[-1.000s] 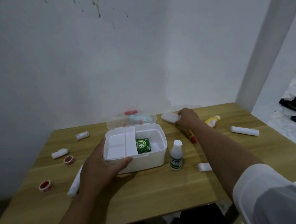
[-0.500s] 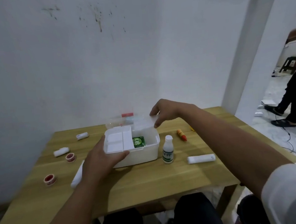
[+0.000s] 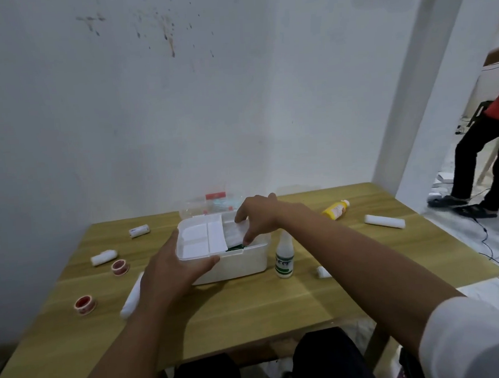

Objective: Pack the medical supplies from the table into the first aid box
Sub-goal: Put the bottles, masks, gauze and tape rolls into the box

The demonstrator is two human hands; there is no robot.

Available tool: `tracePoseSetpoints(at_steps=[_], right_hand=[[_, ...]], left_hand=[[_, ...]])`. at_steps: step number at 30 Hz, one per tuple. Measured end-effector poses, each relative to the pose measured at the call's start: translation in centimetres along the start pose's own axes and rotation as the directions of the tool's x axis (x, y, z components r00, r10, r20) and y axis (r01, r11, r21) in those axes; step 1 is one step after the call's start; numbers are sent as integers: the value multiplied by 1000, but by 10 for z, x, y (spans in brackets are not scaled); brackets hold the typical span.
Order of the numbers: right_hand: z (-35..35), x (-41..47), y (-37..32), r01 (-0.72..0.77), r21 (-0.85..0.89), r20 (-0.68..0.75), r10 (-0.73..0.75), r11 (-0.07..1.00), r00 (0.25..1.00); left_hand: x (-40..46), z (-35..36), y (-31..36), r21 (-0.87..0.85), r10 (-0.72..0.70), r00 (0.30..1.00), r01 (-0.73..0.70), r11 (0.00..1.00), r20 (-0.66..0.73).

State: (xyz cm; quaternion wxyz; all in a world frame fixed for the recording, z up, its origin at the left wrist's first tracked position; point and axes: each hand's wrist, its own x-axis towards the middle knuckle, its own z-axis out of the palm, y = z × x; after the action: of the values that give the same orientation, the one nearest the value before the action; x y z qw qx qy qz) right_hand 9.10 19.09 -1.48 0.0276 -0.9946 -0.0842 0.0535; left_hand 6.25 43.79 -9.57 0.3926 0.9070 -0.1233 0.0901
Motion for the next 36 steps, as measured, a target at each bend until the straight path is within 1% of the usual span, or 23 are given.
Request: tracePoseSetpoints(at_steps=[9, 13, 14, 15, 17, 18, 20, 22, 23, 25, 28, 32, 36], right_hand=[[24, 15, -15, 67, -21, -57, -68, 998, 996], [25, 18, -19, 81, -15, -54, -81, 997, 995], [24, 17, -18, 85, 20, -52, -84, 996, 995], [21, 16, -15, 89, 96, -63, -83, 991, 995], [12, 13, -3, 92, 327, -137, -50, 941, 989], [6, 12, 5, 95, 424, -202, -8, 901, 979], [-4, 15, 26, 79, 540, -329, 124, 838, 936], [-7, 21, 50, 2, 587, -363, 261, 810, 895], [-6, 25, 62, -54, 588, -341, 308, 807, 888], [4, 33, 83, -169, 583, -248, 372, 795, 894], [22, 48, 103, -283, 589, -109, 421, 757, 900], [41, 63, 106, -295, 584, -4, 366, 756, 930], [63, 86, 103, -244, 616, 2, 309, 749, 951]], left_hand=[[-1, 1, 0, -12, 3, 1000, -3, 1000, -19], [-2, 1, 0, -33, 8, 1000, -9, 999, -23], [-2, 1, -1, -35, 14, 1000, -15, 999, -25], [-2, 0, 0, -36, 16, 1000, -17, 999, -26], [-2, -1, 0, -48, 14, 1000, -15, 999, -17], [-2, -2, 0, -44, 15, 1000, -16, 999, -11], [-1, -4, 1, -23, 18, 1000, -18, 1000, -2], [1, -4, 0, -17, 26, 1000, -26, 1000, -5], [0, -4, 1, -18, 30, 999, -31, 999, -12], [-1, -3, 0, -18, 41, 999, -42, 999, -33], [-1, 0, -4, -23, 68, 996, -69, 997, -60], [1, 4, -11, -41, 78, 995, -81, 996, -63], [1, 8, -13, -24, 54, 995, -56, 998, -85]])
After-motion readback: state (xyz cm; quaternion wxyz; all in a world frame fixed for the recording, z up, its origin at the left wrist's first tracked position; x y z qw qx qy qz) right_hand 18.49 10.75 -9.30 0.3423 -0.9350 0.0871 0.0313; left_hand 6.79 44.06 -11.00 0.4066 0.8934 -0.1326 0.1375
